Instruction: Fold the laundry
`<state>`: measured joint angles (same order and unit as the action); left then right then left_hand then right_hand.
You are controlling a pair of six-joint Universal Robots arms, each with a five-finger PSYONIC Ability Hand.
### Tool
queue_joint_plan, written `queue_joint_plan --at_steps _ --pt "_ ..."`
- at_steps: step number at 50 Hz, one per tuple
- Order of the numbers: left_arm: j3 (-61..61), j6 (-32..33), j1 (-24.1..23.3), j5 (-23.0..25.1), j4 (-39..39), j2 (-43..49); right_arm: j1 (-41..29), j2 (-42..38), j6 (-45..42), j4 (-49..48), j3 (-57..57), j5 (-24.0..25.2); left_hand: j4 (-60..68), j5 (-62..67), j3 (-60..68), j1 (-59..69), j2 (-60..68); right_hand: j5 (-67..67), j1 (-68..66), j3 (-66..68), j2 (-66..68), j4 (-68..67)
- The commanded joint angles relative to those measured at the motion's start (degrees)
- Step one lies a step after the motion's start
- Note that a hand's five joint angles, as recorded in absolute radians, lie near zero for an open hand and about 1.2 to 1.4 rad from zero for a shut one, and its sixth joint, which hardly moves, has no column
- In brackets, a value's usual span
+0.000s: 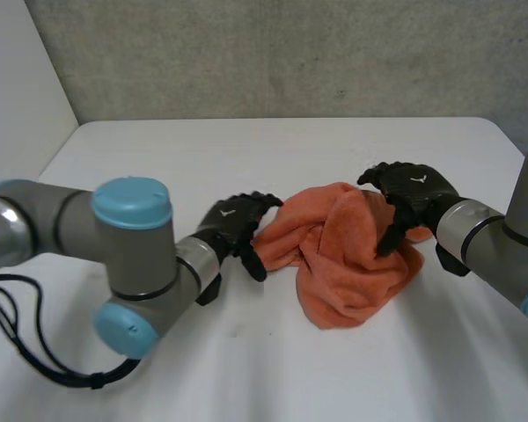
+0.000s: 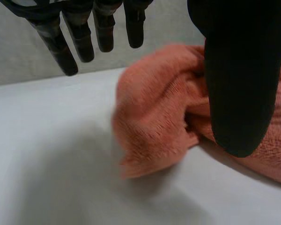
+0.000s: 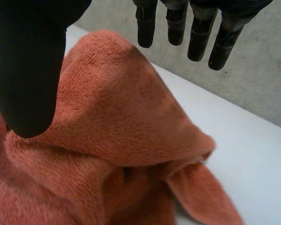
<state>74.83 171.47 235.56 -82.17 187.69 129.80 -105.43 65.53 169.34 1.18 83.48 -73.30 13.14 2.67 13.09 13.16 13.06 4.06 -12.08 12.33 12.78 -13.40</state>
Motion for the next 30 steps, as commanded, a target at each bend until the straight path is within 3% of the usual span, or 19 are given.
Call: queue_joint_plan --at_steps 1,2,4,5,6,7,8,9,10,11,12,15,20,25,30 --pt "-6.26 0.09 0.08 2.28 2.32 7.38 -0.03 -3.47 7.5 -2.58 -0.94 1.41 11.83 12.3 11.88 11.82 11.92 -4.06 2.08 -2.33 -2.78 3.4" --pt "-6.28 0.09 0.08 2.28 2.33 7.4 -0.04 -3.48 7.5 -2.58 -0.95 1.4 11.88 12.34 11.93 11.86 11.96 -4.06 2.08 -2.33 -2.78 3.4" --pt "-8.11 0.26 0.08 2.28 4.17 9.32 -0.21 -4.97 7.32 -2.76 -1.21 1.14 37.62 38.09 37.67 37.6 37.7 -4.06 2.08 -2.33 -2.78 3.4" --pt "-8.12 0.26 0.08 2.28 4.18 9.33 -0.21 -4.97 7.32 -2.76 -1.21 1.14 37.78 38.25 37.83 37.76 37.86 -4.06 2.08 -2.33 -2.78 3.4" --pt "-8.64 0.26 0.08 2.28 5.39 9.94 -0.21 -5.41 7.23 -2.93 -1.38 1.05 49.61 50.07 49.66 49.59 49.69 -4.06 2.08 -2.33 -2.78 3.4" --pt "-8.65 0.26 0.08 2.28 5.41 9.95 -0.21 -5.67 7.32 -3.2 -1.65 0.96 49.73 50.19 49.78 49.71 49.81 12.51 -14.48 14.23 13.78 -13.16" --pt "-9.0 0.26 0.08 2.02 6.71 10.29 -0.21 -5.68 7.32 -3.2 -1.65 0.96 54.56 55.02 54.61 54.54 54.64 12.68 -14.65 14.41 13.95 -13.33" --pt "-9.26 0.35 0.08 1.67 8.2 10.38 -0.21 -6.02 7.32 -3.63 -2.26 0.96 59.27 59.73 59.32 59.25 59.35 34.33 -36.3 36.06 35.6 -34.98" --pt "-9.26 0.35 0.08 1.66 8.22 10.38 -0.21 -6.03 7.32 -3.64 -2.27 0.96 59.31 59.78 59.36 59.3 59.4 34.55 -36.52 36.27 35.82 -35.2" --pt "-9.44 0.53 0.16 1.49 9.87 10.21 -0.3 -6.29 7.23 -4.16 -3.14 0.88 66.31 66.77 66.36 66.29 66.39 55.2 -57.17 56.93 56.47 -55.85" --pt "-9.87 1.22 0.16 1.14 11.37 9.95 -0.21 -6.47 7.15 -4.69 -4.28 0.87 66.86 67.32 66.91 66.84 66.94 65.84 -67.81 67.56 67.11 -66.49" --pt "-10.14 2.9 0.25 0.26 12.7 9.51 -0.21 -7.08 6.1 -5.04 -8.39 0.79 66.86 67.33 66.91 66.84 66.94 65.94 -67.92 67.67 67.22 -66.6" --pt "-11.2 11.24 0.43 -7.37 20.32 3.11 -0.3 -7.52 3.29 -5.83 -18.58 0.26 66.86 67.33 66.91 66.84 66.94 65.94 -67.92 67.67 67.22 -66.6" --pt "-9.1 11.6 0.95 -9.85 26.75 -6.1 -0.74 -4.99 3.28 -11.87 -26.24 -2.19 66.86 67.33 66.91 66.84 66.94 65.94 -67.92 67.67 67.22 -66.6" --pt "-3.14 11.6 1.65 -10.29 27.38 -16.65 -2.58 1.69 4.85 -19.18 -25.56 -1.94 66.86 67.33 66.91 66.84 66.94 65.94 -67.92 67.67 67.22 -66.6"
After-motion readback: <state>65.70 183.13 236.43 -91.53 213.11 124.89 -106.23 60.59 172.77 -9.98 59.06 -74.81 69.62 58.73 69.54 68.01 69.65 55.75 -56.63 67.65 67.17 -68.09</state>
